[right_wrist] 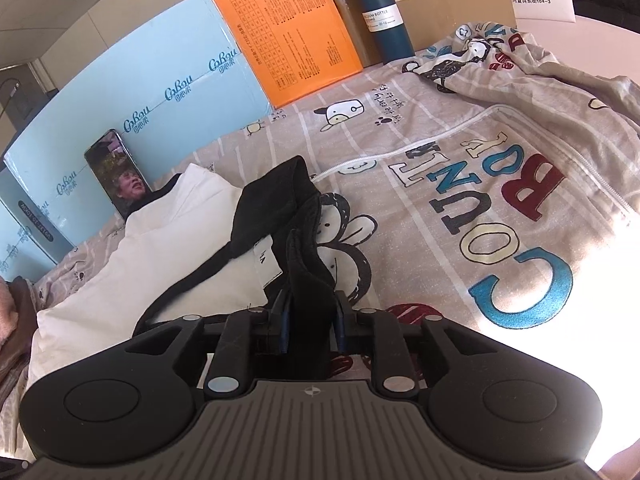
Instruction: Fold clothes
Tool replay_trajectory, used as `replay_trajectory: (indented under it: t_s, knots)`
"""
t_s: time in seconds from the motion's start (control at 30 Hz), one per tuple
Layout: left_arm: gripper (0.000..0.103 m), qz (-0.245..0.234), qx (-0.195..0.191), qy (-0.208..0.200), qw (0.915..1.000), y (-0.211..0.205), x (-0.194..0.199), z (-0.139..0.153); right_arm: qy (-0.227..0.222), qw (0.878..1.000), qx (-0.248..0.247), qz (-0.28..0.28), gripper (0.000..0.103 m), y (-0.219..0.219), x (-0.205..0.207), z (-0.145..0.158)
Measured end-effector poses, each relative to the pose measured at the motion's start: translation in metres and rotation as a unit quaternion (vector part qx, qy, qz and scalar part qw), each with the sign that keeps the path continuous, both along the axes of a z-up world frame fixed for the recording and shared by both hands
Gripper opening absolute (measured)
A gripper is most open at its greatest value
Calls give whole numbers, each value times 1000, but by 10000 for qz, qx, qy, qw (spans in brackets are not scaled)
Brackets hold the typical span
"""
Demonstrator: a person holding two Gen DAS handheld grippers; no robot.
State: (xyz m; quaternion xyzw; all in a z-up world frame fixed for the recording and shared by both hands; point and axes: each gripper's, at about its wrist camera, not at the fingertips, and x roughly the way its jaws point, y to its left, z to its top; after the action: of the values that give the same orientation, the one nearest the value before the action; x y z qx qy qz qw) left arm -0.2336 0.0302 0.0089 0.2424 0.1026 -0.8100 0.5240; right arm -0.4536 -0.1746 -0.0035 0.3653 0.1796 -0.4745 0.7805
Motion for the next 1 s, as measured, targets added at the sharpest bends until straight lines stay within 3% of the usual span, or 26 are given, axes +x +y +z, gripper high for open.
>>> replay_trajectory:
  t_s: [0.1, 0.17, 0.3, 0.43, 0.57, 0.63, 0.73, 0.87, 1.0]
  knots:
    - [74, 42, -137, -104, 9998, 16, 20, 13, 65, 9995, -293, 21, 53, 0, -13, 10]
    - [75, 111, -211, -137, 9996, 23, 41, 28, 104, 9979, -644, -20, 67, -5, -20, 25]
    - [76, 888, -657, -347, 9933, 19, 87, 67, -31, 9915, -1229, 434, 76, -35, -10, 59]
    - [77, 2125, -860, -496, 9721, -13, 145, 94, -141, 9799, -1560, 1238, 83, -78, 28, 90]
    - [77, 3248, -440, -662, 9424, -63, 212, 93, -257, 9653, -1588, 2056, 86, -128, 79, 104]
    - [77, 3526, -123, -644, 9335, -82, 240, 86, -337, 9542, -1541, 2541, 87, -152, 113, 99]
    - [75, 3614, 255, -398, 9312, -106, 263, 73, -223, 9426, -1359, 3042, 87, -175, 162, 80]
    - [76, 3213, 424, 362, 9453, -143, 265, 66, 107, 9297, -1209, 3477, 87, -183, 219, 49]
    - [75, 2930, 708, 1414, 9429, -199, 255, 54, 140, 9435, -788, 3216, 87, -206, 244, 27]
